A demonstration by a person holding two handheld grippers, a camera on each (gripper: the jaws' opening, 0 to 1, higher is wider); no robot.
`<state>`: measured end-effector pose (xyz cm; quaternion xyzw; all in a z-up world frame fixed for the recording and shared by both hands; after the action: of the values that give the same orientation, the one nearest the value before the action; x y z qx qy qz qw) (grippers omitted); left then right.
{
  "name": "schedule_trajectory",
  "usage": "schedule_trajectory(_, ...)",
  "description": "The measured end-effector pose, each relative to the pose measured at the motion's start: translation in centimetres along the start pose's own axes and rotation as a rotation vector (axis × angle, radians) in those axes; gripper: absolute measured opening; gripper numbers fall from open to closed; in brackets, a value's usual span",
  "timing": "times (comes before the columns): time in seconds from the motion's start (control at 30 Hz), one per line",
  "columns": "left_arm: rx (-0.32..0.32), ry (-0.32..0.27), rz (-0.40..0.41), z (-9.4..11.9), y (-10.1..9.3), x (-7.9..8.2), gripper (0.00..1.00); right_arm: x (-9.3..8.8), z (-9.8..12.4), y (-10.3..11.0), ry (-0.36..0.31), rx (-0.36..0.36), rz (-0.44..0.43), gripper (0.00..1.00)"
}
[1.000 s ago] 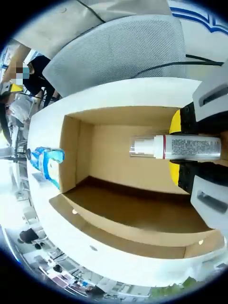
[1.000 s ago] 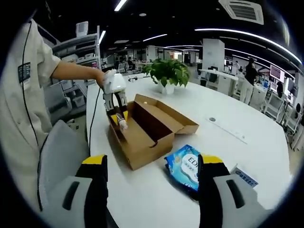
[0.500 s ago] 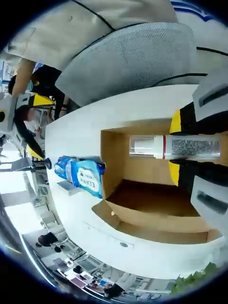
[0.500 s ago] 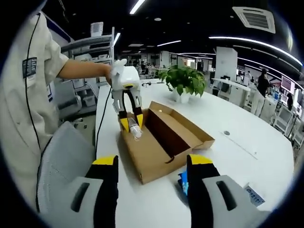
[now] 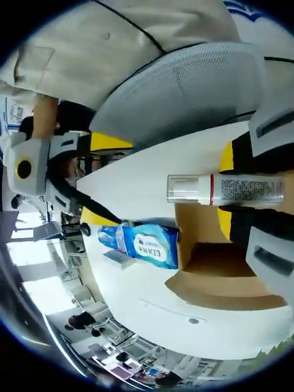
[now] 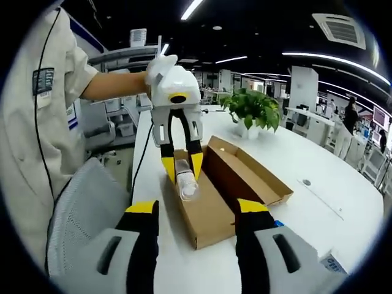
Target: Operate the shoe box by opening the lid, removing the specified soft item, and placing it in the target area until the item is outside and the box remains undamaged.
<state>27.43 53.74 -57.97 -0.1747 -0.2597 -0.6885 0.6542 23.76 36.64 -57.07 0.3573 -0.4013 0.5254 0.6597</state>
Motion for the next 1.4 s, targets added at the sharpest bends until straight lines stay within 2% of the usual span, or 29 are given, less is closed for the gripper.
schedule_trajectory(0.1,-0.022,-0.053,0.003,0.0,-0.2,1.0,0.19,0.0,-0.4,0.3,0.004,0.016,0.003,0.41)
schedule_trajectory(0.2,-0.026,-0.078,-0.010,-0.1,-0.4,1.7,0.19,0.2,-0.6,0.5,0.001,0.028,0.002,0.37)
schedule_trajectory(0.3,-0.036,-0.095,-0.021,-0.3,-0.6,2.1,0.19,0.3,-0.8,0.6,-0.004,0.031,0.005,0.33)
schedule_trajectory(0.5,-0.042,-0.141,-0.055,-0.7,-1.2,3.2,0.19,0.4,-1.1,1.1,0.013,0.061,0.049,0.32)
schedule_trajectory(0.63,-0.042,-0.176,-0.063,-0.8,-1.2,3.8,0.19,0.3,-1.3,1.3,0.024,0.066,0.068,0.26)
schedule_trajectory(0.73,-0.044,-0.190,-0.072,-0.8,-1.3,4.1,0.19,0.6,-1.2,1.1,0.007,0.052,0.061,0.19)
schedule_trajectory(0.8,-0.039,-0.195,-0.067,-0.9,-1.3,4.2,0.19,0.6,-1.1,1.0,0.010,0.047,0.065,0.18)
schedule_trajectory(1.13,-0.033,-0.193,-0.062,-1.7,-1.5,4.1,0.20,0.7,-1.3,0.6,0.099,0.080,0.043,0.18)
schedule_trajectory(1.4,0.019,-0.215,-0.092,-1.9,-1.1,4.4,0.20,1.7,-0.7,-0.3,0.210,0.122,0.139,0.17)
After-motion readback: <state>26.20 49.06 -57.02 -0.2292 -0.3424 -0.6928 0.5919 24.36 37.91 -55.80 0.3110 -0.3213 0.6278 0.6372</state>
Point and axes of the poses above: the point that each gripper's makers call its tool centre point, and the gripper's own axes: z roughly backward along the fingers, y roughly to its left, x roughly out of its top, the point moved 8 cm from there along z, roughly backward along the fingers, and after that the axes turned 9 degrees about x, right-handed, at the moved point
